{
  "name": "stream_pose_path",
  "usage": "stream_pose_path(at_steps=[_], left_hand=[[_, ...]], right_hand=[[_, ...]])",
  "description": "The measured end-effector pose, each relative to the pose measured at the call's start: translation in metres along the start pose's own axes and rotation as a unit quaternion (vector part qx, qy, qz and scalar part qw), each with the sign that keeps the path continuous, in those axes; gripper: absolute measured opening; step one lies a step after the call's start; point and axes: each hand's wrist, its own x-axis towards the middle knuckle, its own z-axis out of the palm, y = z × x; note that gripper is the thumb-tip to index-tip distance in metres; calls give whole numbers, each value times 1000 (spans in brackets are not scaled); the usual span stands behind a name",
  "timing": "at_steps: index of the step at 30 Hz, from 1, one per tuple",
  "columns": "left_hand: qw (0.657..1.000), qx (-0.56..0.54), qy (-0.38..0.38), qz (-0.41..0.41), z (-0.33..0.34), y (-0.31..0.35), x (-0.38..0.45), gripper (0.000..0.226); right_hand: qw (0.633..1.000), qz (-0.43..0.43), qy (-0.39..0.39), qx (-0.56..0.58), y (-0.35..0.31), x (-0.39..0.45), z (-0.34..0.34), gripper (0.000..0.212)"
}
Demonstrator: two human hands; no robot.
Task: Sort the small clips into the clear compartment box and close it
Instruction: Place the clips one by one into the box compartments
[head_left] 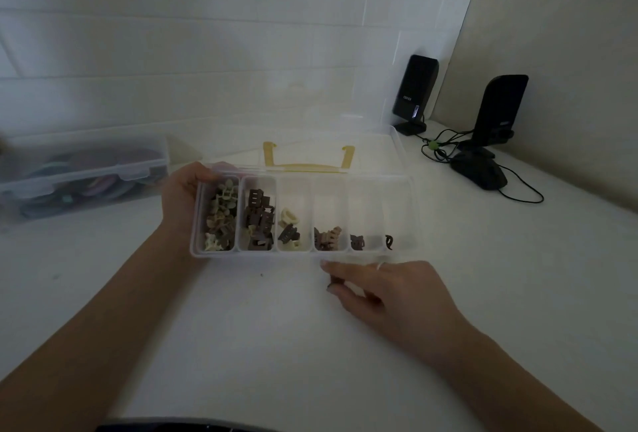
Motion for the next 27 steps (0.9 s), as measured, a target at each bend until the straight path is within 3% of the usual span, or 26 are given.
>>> stream_pose_path(at_steps=[4,7,9,12,16,22,27], left_hand=[[1000,0,-2,-11,0,0,0,45],[1000,1,0,-11,-2,0,1,44],[1000,-1,3,-14,-2,0,2,44],[1000,-6,0,-10,-2,1,1,36],[1000,-2,-10,-12,-1,1,0,37],[1000,2,-17,-13,5,0,-3,19],[999,9,-40,-25,5,-1,-2,23]], right_hand=[[996,31,-65,-57,2,3,1,30],[996,37,-71,-26,0,3,1,25],[999,24,-33,31,1,1,1,20],[990,47,84,104,0,2,-5,9],[969,113,196,98,8,6,-12,11],[971,114,202,50,12,8,-12,13],[976,111,185,20,11,8,-10,10]])
